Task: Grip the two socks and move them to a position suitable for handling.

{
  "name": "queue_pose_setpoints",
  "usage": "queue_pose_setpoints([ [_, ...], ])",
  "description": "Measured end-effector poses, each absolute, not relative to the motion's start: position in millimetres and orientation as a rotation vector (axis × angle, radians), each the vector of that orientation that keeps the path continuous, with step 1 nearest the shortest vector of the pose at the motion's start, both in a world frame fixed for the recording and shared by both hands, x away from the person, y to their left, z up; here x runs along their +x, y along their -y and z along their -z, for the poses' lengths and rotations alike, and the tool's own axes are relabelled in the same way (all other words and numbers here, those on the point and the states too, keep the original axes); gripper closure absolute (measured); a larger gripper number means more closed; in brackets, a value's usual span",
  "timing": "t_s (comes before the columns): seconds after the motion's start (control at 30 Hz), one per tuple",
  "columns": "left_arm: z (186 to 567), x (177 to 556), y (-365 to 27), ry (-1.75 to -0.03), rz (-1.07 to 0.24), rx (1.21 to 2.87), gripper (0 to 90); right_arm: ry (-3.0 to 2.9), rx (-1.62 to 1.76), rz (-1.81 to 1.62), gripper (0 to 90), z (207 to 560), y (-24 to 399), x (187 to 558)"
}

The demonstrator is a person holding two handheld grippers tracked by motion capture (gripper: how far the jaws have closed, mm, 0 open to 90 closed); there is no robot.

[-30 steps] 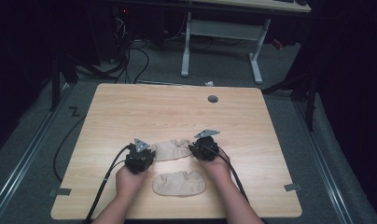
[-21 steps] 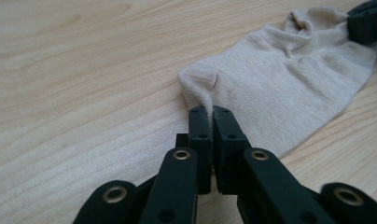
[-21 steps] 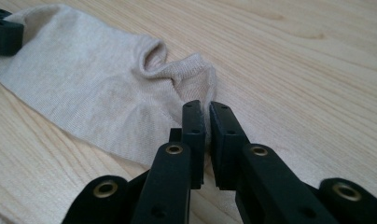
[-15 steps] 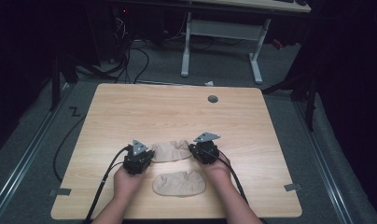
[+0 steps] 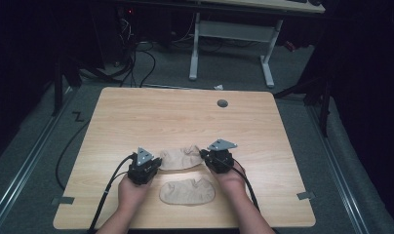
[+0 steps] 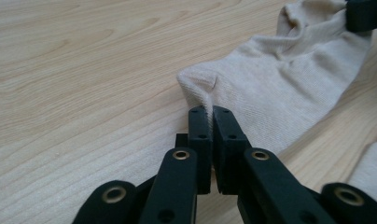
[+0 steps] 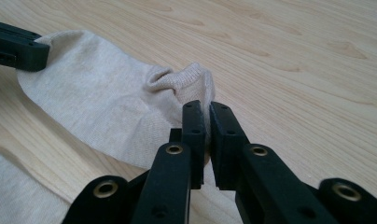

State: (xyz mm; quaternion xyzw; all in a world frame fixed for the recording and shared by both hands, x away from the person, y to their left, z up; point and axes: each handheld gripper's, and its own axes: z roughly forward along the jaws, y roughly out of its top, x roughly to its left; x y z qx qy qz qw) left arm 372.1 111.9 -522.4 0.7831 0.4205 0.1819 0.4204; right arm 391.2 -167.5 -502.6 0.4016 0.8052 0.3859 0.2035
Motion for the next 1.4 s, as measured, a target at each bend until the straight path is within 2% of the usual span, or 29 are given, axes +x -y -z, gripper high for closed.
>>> queue_pose_setpoints([
  [0.3,516.1,362.8,-114.3,-1.011,-0.424,1.949,86.9,-2.243,1.104,-1.096,85.4,498.5,169.1,383.7],
  [0.6,496.1,346.5,-121.9,-0.935,-0.416,1.969,86.9,-2.240,1.043,-1.118,85.3,487.2,170.5,357.8],
  [0.8,487.2,326.0,-125.1,-0.850,-0.415,2.055,86.9,-2.234,1.017,-1.129,85.3,483.1,172.6,331.1],
  [1.03,493.7,308.7,-121.7,-0.840,-0.348,2.055,86.9,-2.245,0.989,-1.129,85.3,483.4,175.4,302.1],
  [1.13,493.6,302.2,-118.8,-0.824,-0.360,2.072,86.9,-2.247,0.991,-1.119,85.3,484.3,177.6,288.7],
  [1.4,498.6,295.1,-118.4,-0.828,-0.333,2.095,86.9,-2.277,1.007,-1.093,85.3,492.5,184.3,274.4],
])
